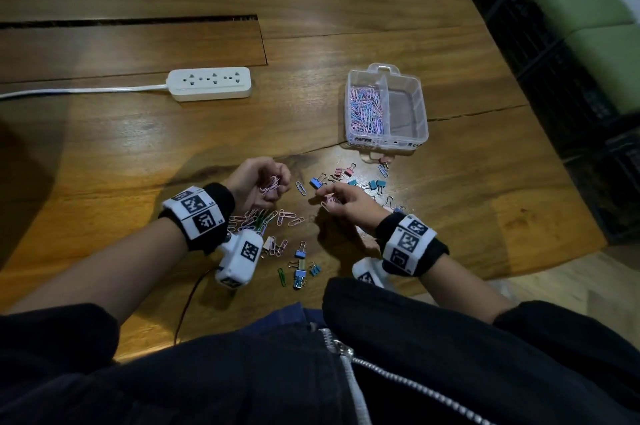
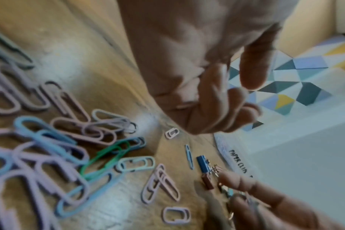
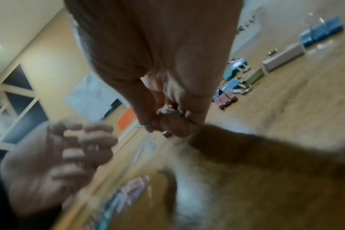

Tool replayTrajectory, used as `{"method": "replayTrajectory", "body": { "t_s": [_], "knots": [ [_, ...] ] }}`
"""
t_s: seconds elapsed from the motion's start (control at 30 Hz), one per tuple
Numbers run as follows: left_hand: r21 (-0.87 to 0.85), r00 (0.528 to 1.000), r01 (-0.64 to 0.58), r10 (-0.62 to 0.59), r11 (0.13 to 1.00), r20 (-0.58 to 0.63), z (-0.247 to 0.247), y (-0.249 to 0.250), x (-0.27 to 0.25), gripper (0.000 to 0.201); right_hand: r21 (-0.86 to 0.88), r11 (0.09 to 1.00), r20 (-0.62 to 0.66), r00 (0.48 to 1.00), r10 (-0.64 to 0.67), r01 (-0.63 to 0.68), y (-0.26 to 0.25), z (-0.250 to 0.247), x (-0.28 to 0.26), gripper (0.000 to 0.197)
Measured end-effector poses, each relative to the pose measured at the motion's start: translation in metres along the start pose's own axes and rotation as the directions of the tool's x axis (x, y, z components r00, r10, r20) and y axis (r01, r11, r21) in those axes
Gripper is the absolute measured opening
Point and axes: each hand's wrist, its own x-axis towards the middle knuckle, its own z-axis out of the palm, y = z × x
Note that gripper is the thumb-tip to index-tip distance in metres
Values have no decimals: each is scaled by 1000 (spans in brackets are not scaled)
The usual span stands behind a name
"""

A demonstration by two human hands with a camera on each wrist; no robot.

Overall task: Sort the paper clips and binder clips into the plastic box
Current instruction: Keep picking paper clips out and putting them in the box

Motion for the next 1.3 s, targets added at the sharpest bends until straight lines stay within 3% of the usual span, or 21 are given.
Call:
{"method": "replayTrajectory", "body": {
  "t_s": [0.07, 0.1, 0.17, 0.23, 0.3, 0.43, 0.53, 0.63, 0.77, 0.87, 0.9, 0.97, 1.03, 1.07, 1.1, 1.2, 1.3],
  "knots": [
    [313, 992, 34, 6, 949, -125, 2, -1, 2, 30, 184, 982, 46, 998, 39, -47, -5, -1, 1, 30],
    [547, 985, 70, 30, 834, -172, 3, -3, 2, 32, 277, 959, 40, 998, 50, -59, -6, -1, 3, 29],
    [859, 980, 107, 93, 500, -176, 4, -9, 2, 32, 452, 890, 1, 998, 60, -54, -9, 0, 4, 27],
    [958, 979, 127, 125, 258, -163, 8, -15, -2, 28, 534, 845, -33, 997, 63, -36, -10, 2, 6, 25],
    [985, 972, 145, 170, 96, -160, 10, -19, -4, 30, 498, 866, -60, 995, 81, -40, -12, 4, 10, 26],
    [990, 975, 138, 173, 12, -138, 10, -21, -2, 23, 179, 984, -87, 996, 32, -16, -11, 12, 16, 28],
    [991, 984, 125, 120, 41, -129, 10, -23, -1, 13, -137, 988, -31, 996, -78, 73, -9, 21, 16, 24],
    [992, 990, 103, 92, 75, -109, 6, -22, 0, 13, -468, 875, 23, 991, -132, 127, -4, 31, 16, 14],
    [910, 985, 73, 111, 409, -129, 1, -7, 0, 18, -663, 730, 17, 978, -209, 168, 1, 34, 17, 18],
    [614, 978, 97, 40, 784, -206, -6, 4, -3, 16, -754, 638, 35, 980, -197, 155, 1, 34, 18, 26],
    [492, 980, 99, 2, 865, -200, -8, 7, -4, 18, -758, 636, 35, 983, -182, 145, 0, 35, 18, 26],
    [315, 980, 97, -35, 944, -197, -10, 10, -4, 21, -760, 633, 55, 985, -166, 149, -1, 34, 16, 22],
    [218, 978, 90, -44, 972, -206, -10, 11, -3, 22, -733, 661, 54, 983, -176, 158, -2, 32, 16, 10],
    [176, 979, 86, -50, 981, -199, -11, 11, -2, 23, -675, 721, 37, 983, -181, 158, -4, 30, 14, 6],
    [122, 982, 79, -56, 989, -181, -12, 9, -1, 25, -584, 798, 11, 985, -173, 147, -5, 28, 14, 14],
    [-22, 985, 24, -27, 999, -172, -18, 2, 2, 29, -130, 985, -14, 993, -116, 113, -7, 23, 16, 26],
    [-3, 979, -28, 27, 1000, -204, -15, -1, 5, 26, 215, 976, -20, 999, -43, 46, -13, 20, 18, 33]
  ]
}}
